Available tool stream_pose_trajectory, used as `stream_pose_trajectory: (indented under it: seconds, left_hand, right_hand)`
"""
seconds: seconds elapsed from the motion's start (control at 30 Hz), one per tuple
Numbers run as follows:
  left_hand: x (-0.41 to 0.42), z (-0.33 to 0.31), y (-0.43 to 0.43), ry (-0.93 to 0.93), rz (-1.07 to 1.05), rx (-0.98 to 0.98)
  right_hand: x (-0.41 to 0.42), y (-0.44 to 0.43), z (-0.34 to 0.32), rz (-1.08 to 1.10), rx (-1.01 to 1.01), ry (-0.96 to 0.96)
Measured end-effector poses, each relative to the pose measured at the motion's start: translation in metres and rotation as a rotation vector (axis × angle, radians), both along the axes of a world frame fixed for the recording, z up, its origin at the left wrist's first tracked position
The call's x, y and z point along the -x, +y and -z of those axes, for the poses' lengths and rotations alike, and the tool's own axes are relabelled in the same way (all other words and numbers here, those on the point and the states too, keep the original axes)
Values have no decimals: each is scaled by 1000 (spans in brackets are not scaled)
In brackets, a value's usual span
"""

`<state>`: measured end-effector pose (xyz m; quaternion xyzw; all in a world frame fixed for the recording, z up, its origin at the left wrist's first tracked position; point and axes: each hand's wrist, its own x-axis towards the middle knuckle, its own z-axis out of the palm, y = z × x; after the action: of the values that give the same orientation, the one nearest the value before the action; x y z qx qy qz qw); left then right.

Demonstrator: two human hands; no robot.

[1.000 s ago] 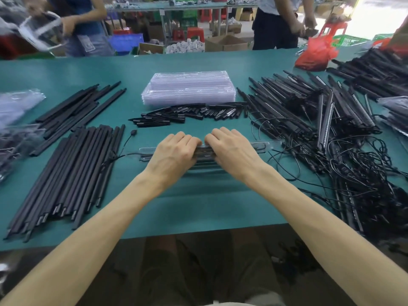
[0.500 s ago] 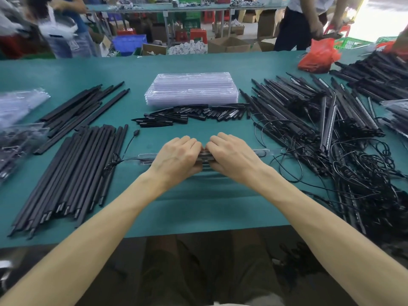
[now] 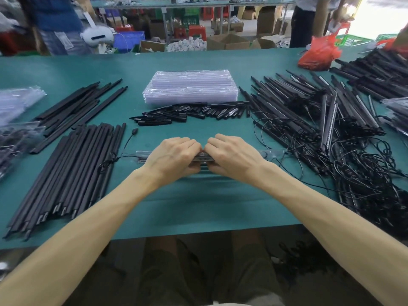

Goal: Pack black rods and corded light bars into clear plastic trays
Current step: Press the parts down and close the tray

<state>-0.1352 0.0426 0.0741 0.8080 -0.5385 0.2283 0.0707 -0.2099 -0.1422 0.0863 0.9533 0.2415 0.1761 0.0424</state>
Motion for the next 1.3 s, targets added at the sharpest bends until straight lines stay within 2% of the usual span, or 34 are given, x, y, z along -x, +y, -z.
stream_pose_trajectory:
  seconds: [0.33, 0.6, 0.77, 1.03, 1.3]
  left_hand:
    - [4, -3, 0, 23, -7, 9]
    - [7, -3, 2, -74, -24, -42]
    - [7, -3, 1, -20, -35, -33]
    - [10, 7, 5, -62, -31, -46]
    - [-8, 37, 68, 122, -226, -185]
  right_hand:
    - [-2, -2, 2, -17, -62, 0]
    - [-1, 2, 5, 7, -87, -40]
    - [-2, 2, 5, 17, -95, -18]
    - [4, 5, 21, 60, -96, -87]
    - [29, -23, 54, 231, -179, -32]
